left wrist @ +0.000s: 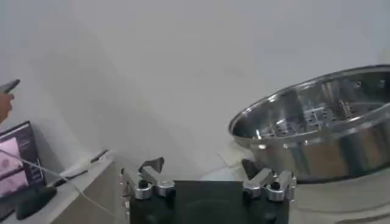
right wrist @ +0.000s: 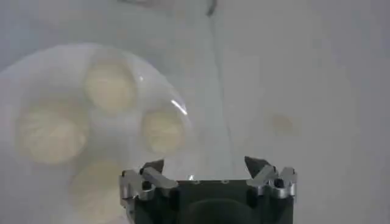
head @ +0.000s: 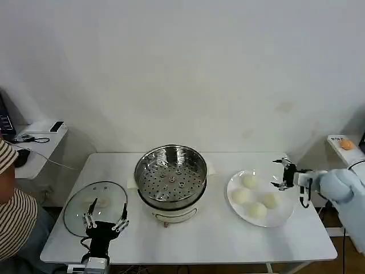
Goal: Take steamed baozi put them in steamer then cover it.
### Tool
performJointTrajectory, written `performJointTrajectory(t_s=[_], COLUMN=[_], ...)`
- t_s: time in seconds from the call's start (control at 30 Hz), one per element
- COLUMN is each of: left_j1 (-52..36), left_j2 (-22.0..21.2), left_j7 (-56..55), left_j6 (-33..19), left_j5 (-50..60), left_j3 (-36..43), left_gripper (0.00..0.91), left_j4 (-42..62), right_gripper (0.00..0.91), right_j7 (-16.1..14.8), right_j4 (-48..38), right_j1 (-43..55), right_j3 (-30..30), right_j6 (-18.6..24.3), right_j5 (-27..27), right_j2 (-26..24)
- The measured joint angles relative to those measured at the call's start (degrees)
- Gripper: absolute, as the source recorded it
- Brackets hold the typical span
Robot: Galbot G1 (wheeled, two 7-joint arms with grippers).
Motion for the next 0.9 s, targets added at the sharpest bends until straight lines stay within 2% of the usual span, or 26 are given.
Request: performJointTrajectory(t_s=[0.17,0.47,0.9], left_j1=[-0.4,-0.6,-0.7], left_j2=[-0.2,-0.3,-0.4], left_j7=[0.4,0.9,1.0], left_j6=[0.2,0.1,-0.1], left_j5=[0.4,0.6,0.8], left_j3=[-0.1,-0.8,-0.9], left_gripper=[0.907,0.907,0.907], left_j4=[-0.3,-0.3,-0.3], right_gripper=[0.907,0.907,0.907], right_j7=[-2.9,-4.5,-4.7], right_j4=[-7.1,-17.1,-25.4], right_j1=[8.3,16.4,20.0], right_j3=[-8.7,-18.5,-24.4], right_j6=[1.0,1.0,0.1], right_j5=[0.6,1.4,2.0], right_j2=[3.0,9.2,15.6])
